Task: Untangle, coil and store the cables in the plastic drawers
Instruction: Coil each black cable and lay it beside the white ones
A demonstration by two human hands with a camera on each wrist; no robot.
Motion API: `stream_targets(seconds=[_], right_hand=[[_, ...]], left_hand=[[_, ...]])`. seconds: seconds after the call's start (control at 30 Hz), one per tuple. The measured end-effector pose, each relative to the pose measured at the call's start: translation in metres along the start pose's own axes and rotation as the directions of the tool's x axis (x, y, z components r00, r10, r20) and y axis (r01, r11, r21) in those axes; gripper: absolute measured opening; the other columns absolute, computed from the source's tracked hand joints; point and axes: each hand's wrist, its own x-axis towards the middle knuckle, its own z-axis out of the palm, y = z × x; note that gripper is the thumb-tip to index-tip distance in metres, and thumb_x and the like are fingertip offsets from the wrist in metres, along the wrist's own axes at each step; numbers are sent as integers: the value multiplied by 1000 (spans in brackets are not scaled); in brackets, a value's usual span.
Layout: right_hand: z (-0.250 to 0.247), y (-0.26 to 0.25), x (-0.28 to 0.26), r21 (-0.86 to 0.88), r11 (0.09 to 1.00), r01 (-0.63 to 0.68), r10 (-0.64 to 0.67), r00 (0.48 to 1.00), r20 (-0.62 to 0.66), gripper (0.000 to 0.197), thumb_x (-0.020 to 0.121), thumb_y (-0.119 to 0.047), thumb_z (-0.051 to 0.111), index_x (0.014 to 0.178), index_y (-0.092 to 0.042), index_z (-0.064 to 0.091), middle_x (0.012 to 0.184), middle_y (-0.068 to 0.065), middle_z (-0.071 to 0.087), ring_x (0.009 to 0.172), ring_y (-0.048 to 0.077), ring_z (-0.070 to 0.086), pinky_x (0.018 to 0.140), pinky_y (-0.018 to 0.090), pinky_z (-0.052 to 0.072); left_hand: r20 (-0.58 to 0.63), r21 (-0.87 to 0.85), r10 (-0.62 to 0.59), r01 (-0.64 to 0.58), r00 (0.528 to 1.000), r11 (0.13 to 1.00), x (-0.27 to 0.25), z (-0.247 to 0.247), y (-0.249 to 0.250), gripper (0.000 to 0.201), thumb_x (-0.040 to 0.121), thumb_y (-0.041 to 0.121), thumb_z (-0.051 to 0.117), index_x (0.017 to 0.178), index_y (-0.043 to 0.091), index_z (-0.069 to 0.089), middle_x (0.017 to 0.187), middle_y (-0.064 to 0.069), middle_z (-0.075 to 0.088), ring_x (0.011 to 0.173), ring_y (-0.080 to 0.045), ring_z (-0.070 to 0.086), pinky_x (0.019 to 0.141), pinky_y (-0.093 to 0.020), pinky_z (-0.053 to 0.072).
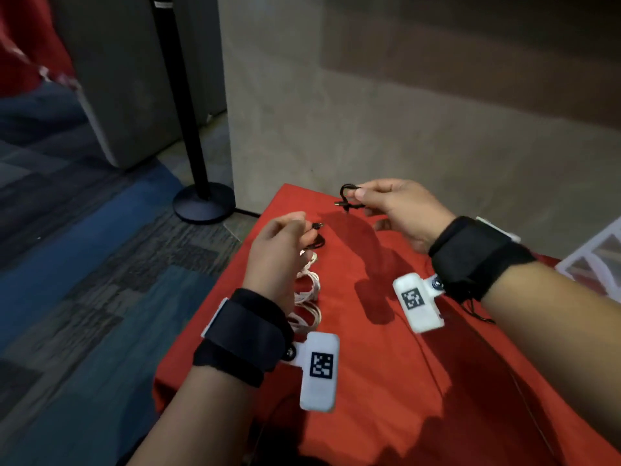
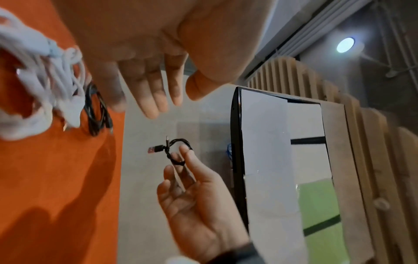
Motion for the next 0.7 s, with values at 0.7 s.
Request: stream_targets(seconds=[0.7], right_hand=[[-24,31,60,-628,745,224,-114,971,212,18,96,-31,67,110,-24,77,95,-14,72,74,-8,58,81,18,44]], left_hand=[[412,756,114,-409,904,511,3,14,-50,16,93,43,65,97,28,66,70,12,62,63,-6,55,65,-25,39]])
